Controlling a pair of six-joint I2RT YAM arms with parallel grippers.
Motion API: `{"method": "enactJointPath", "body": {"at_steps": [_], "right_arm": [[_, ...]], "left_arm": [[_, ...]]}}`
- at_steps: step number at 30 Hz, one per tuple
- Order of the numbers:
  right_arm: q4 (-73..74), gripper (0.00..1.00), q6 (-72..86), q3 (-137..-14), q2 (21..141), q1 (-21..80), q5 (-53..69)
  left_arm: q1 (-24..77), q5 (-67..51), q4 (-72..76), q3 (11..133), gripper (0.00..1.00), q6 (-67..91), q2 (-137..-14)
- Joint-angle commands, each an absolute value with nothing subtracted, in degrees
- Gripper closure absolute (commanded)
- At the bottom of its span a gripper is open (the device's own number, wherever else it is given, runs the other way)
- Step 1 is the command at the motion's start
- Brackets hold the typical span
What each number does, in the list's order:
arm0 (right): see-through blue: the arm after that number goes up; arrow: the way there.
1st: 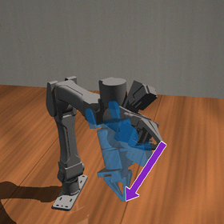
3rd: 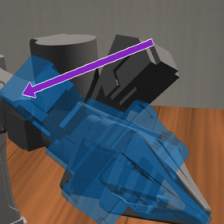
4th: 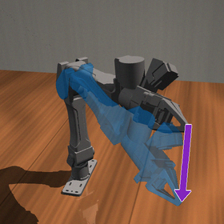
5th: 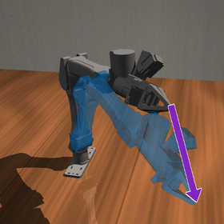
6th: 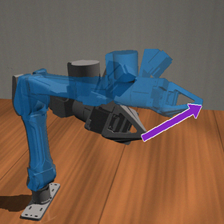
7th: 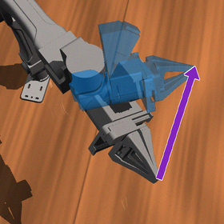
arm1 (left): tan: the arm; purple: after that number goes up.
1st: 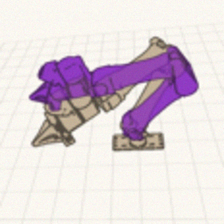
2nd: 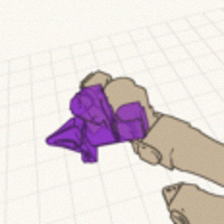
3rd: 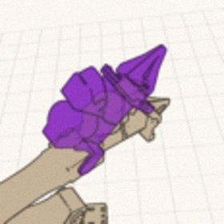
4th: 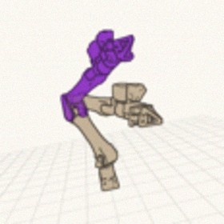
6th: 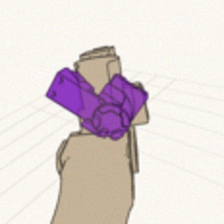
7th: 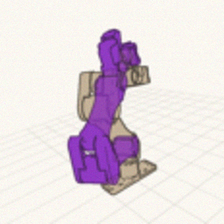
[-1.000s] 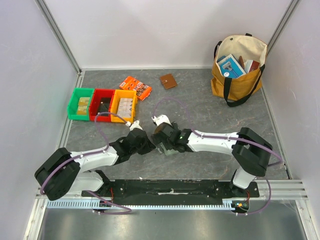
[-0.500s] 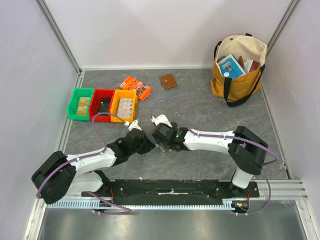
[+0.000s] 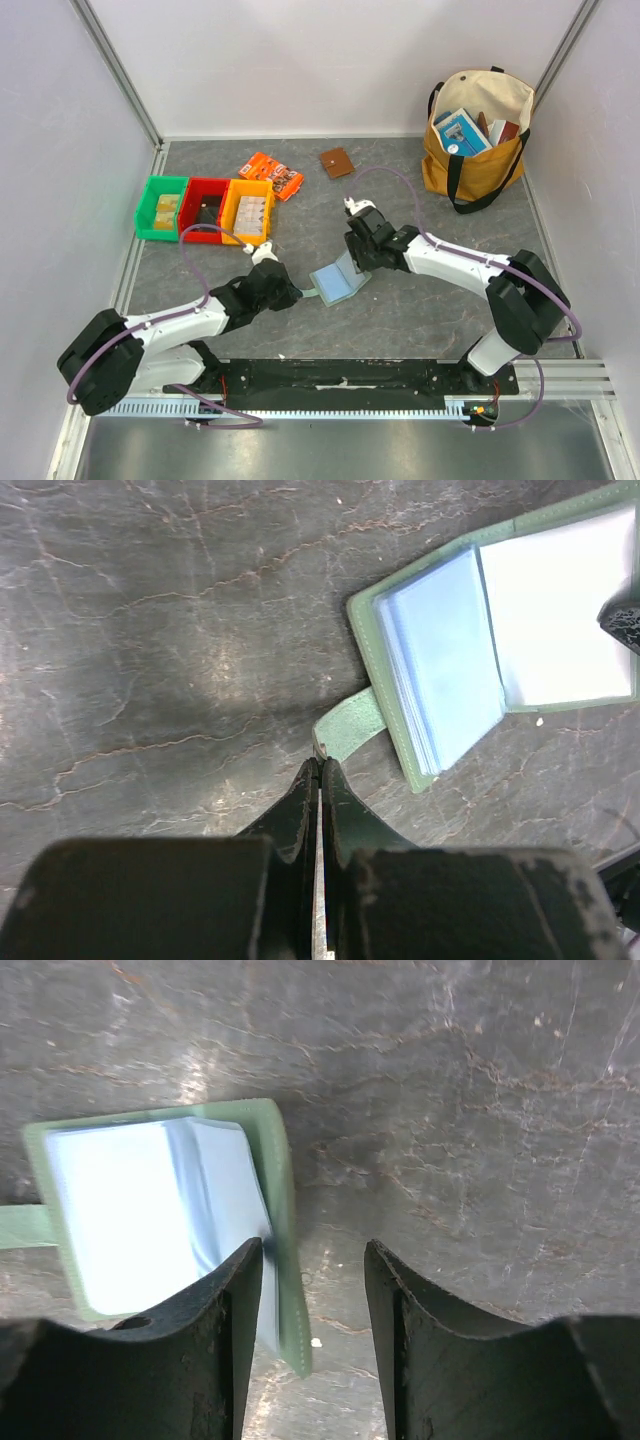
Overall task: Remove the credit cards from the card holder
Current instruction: Open the card holder at the center of the board.
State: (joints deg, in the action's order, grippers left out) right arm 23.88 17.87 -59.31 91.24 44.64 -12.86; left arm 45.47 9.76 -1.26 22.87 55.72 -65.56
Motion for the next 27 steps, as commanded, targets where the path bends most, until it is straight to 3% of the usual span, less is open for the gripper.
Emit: {"method": "enactJointPath", "body": {"at_steps": [1,7,14,18,21,24,27], "right_arm": [[21.2,0.49,16.9,-56.0,89.7,41.1,-4.1],[15.5,0.52,18.7,-51.2,89.5,37.7,4.5],[13.1,0.71,19.6,-48.5,91.7,36.6,4.0],[11.3,0.76,20.5,-47.4,92.3,36.6,6.7],[11.2,0.74,21.0,-47.2,91.7,36.6,6.6],[13.1,0.68,21.2,-48.4,87.9,36.6,4.5],[14.9,0.55,21.0,-51.2,83.1,37.0,3.8]], "left_arm": [[44.6,12.9,-4.3,25.1,0.98,52.1,-64.3],[41.6,11.8,-5.2,26.1,0.98,49.8,-65.7],[37.5,10.1,-6.4,27.9,0.98,46.9,-65.8],[37.4,10.6,-9.0,30.4,0.93,45.5,-66.3],[37.4,10.3,-11.3,32.5,0.88,44.9,-65.7],[37.4,9.1,-11.5,33.3,0.9,44.7,-64.6],[37.4,8.0,-11.6,33.3,0.94,44.9,-64.5]]}}
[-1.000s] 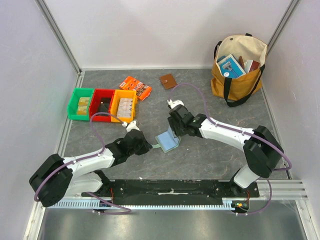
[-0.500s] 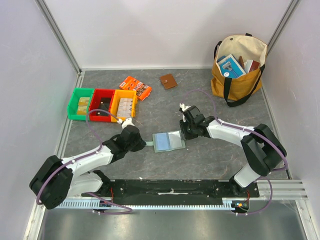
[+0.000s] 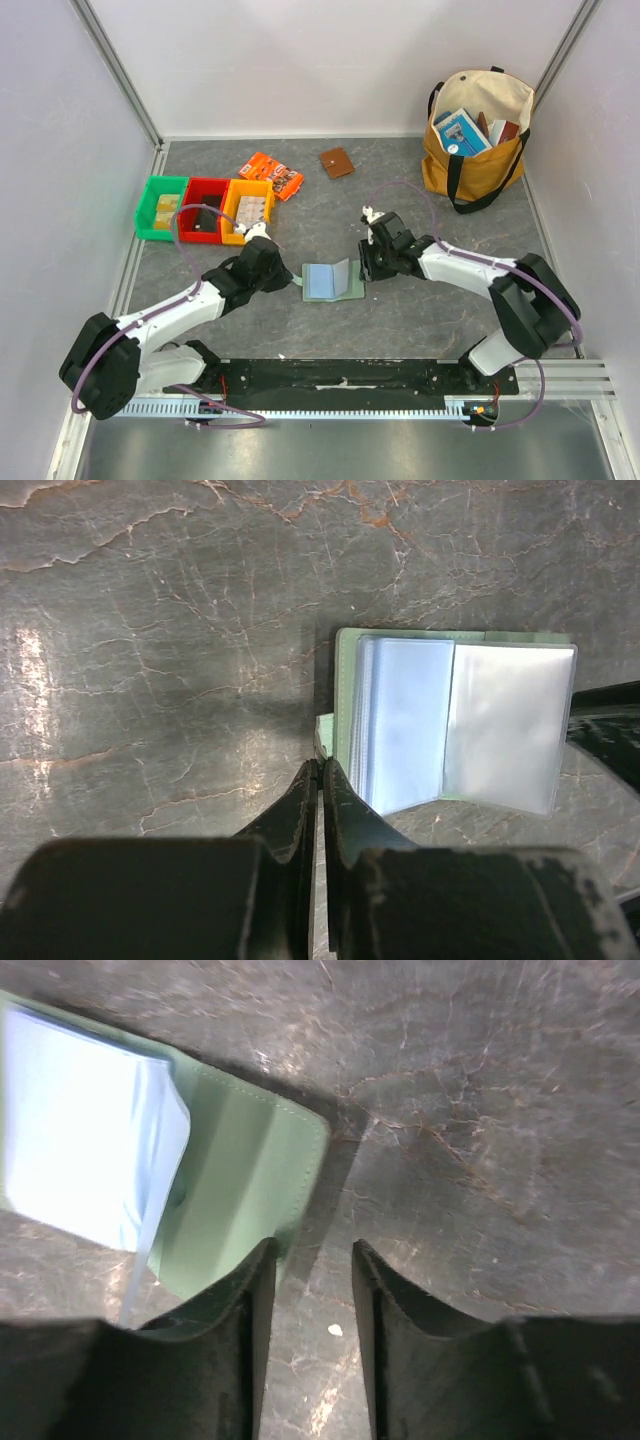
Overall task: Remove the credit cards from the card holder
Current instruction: Open the card holder at the center of the board.
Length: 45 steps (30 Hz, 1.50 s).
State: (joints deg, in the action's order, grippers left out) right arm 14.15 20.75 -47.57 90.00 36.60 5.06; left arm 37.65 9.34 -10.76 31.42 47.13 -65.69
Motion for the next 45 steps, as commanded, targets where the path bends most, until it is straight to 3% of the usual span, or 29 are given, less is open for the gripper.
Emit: {"method": "enactJointPath", "body": {"at_steps": [1,4,10,18,24,32,39,45], "right_arm": [[15.6,0.52,20.9,-52.5,82.0,37.4,4.0],[16.3,0.46,21.1,-55.8,80.3,40.6,3.9],[13.5,0.46,22.1,-61.2,83.1,47.6,6.4],[9.2,0.55,24.3,-65.1,93.7,50.4,11.2],[13.3,0.59,23.0,-67.3,98.4,50.4,4.8],[15.1,0.59,23.6,-60.6,97.1,48.3,-4.5],[8.3,0.67,24.0,-52.0,95.6,45.0,-0.8],[4.5,0.68,24.6,-48.9,94.1,43.2,3.1]], "left_arm": [[37.4,7.7,-11.6,33.3,0.95,45.0,-64.7],[37.4,7.6,-11.5,33.0,0.97,45.3,-65.0],[37.5,7.4,-11.2,32.6,0.98,45.7,-64.1],[37.4,7.3,-11.2,32.1,0.98,46.1,-63.3],[37.4,7.0,-11.8,32.7,0.98,46.1,-61.4],[37.4,3.7,-14.8,39.7,0.98,42.6,-59.8],[38.1,-2.7,-14.3,44.1,0.98,42.5,-62.5],[38.2,-0.9,-14.8,42.1,0.98,43.9,-62.4]]}}
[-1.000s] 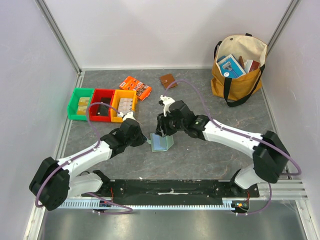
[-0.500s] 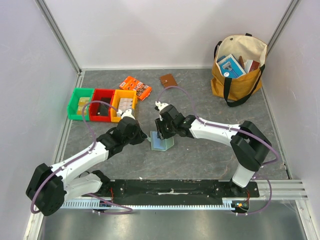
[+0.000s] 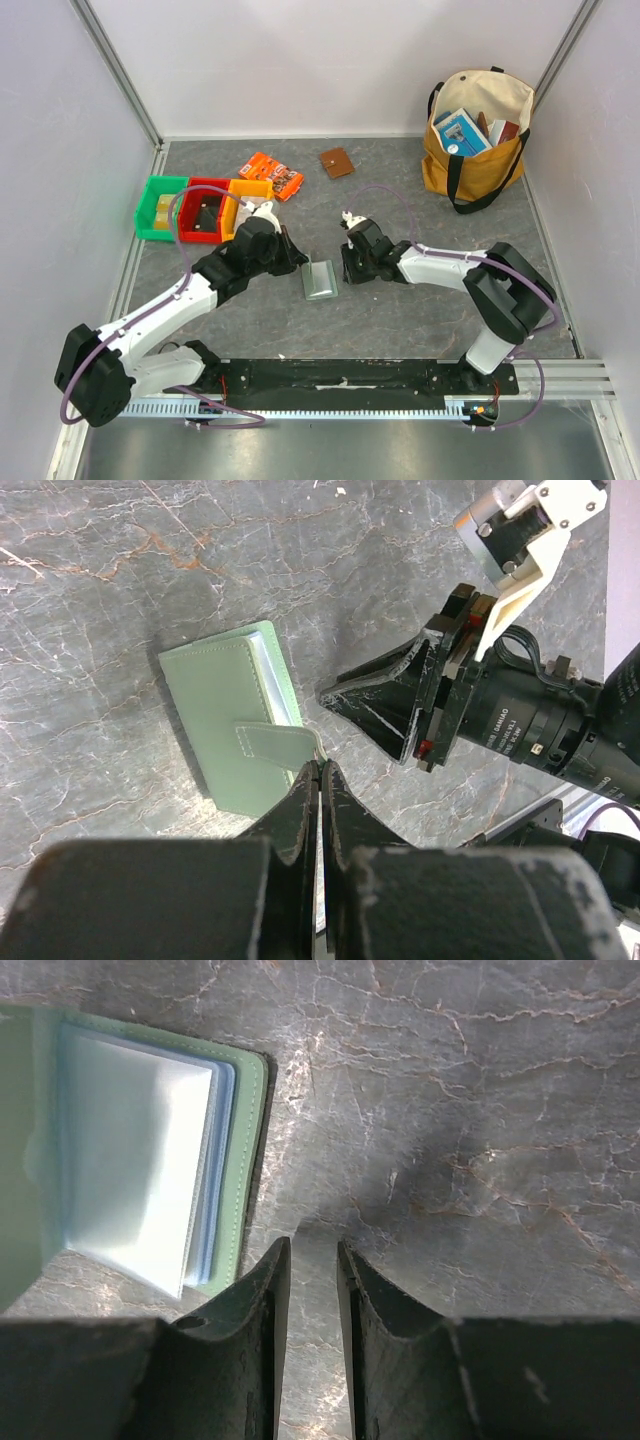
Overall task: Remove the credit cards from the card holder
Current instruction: Open the card holder at the center of the board.
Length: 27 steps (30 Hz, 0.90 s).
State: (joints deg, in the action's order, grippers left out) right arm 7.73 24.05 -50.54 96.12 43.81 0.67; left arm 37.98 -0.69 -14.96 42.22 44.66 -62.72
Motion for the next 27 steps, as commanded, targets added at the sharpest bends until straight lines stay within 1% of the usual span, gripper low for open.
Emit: {"method": "enactJointPath", "body": {"at_steps": [1,7,13,16,20,22,27], "right_arm": [[4.5,0.67,24.3,-48.8,93.3,43.2,3.4],[3.4,0.57,24.1,-49.5,88.1,43.3,7.2],[-2.1,0.56,26.6,-49.7,88.2,43.2,14.8],[-2.6,0.54,28.3,-50.0,90.7,43.2,14.9],[-5.3,0.47,30.3,-49.4,92.6,43.2,17.1],[-6.5,0.48,31.0,-49.0,93.2,43.2,18.6],[-5.7,0.47,30.6,-49.0,94.3,43.2,17.0]], "left_arm": [[38.1,-0.2,-15.1,41.4,0.98,44.0,-62.3],[37.4,5.6,-16.4,36.2,0.98,45.4,-60.1],[35.6,8.3,-15.5,28.5,0.98,47.5,-58.6],[34.8,8.5,-14.3,25.9,0.98,48.0,-58.3],[34.5,9.2,-13.7,24.9,0.98,47.6,-58.4],[34.5,9.9,-14.2,24.8,0.98,47.0,-59.3],[34.2,10.9,-14.9,25.0,0.98,46.1,-61.5]]}}
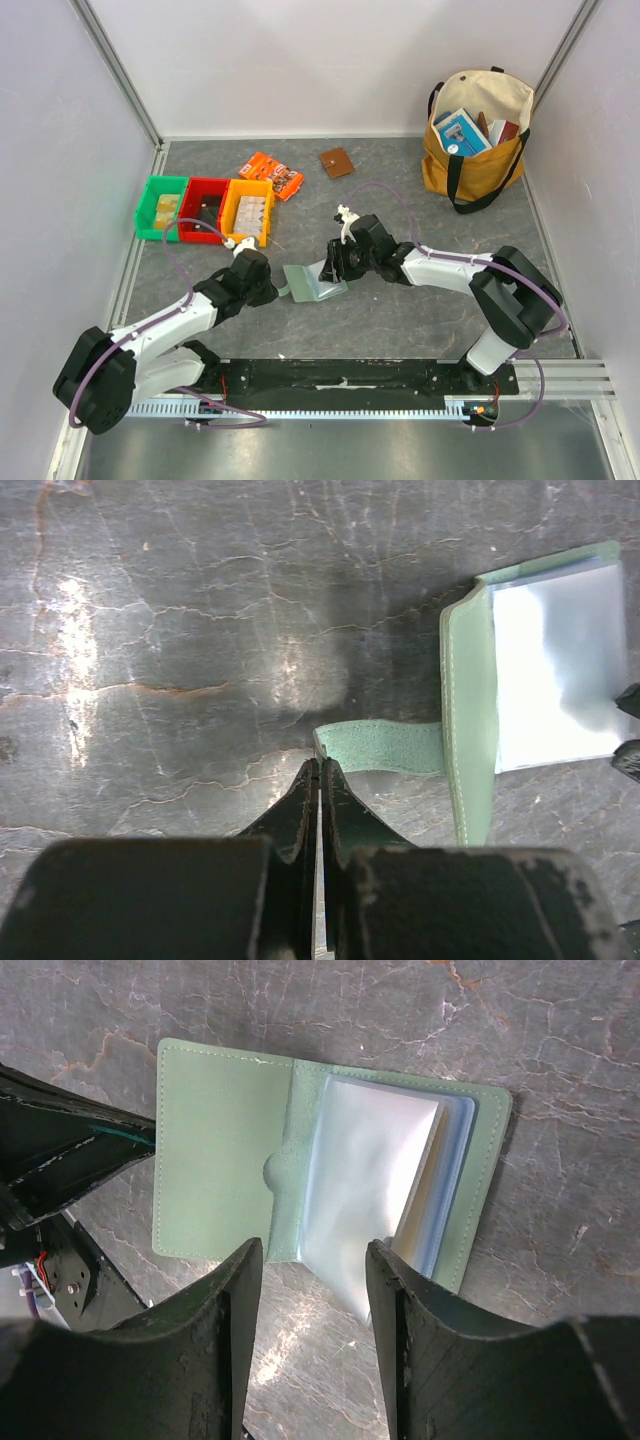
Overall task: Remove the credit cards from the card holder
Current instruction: Open the card holder at the center of the board.
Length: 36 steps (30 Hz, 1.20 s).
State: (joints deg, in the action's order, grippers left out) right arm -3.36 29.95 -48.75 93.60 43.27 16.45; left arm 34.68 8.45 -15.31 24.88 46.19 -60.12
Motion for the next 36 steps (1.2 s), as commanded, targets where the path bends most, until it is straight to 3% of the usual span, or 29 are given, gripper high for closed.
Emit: {"method": "enactJointPath", "body": {"at_steps": [1,15,31,36], "right_arm": [[-5.6,0.47,30.6,-49.1,94.7,43.2,17.2],[-1.5,0.33,29.3,-49.6,92.5,43.2,12.0],[-3.3,0.46,29.1,-52.7,94.0,47.9,17.0],[-3.4,0.46,28.2,-55.3,96.3,50.3,18.1]], "left_arm": [[34.2,10.9,-14.8,24.9,0.98,46.1,-61.7],[34.2,11.4,-14.5,25.0,0.98,45.4,-62.3],[34.2,9.7,-13.8,25.6,0.98,45.5,-61.0],[34.2,9.3,-14.7,26.3,0.89,45.9,-58.4]]}}
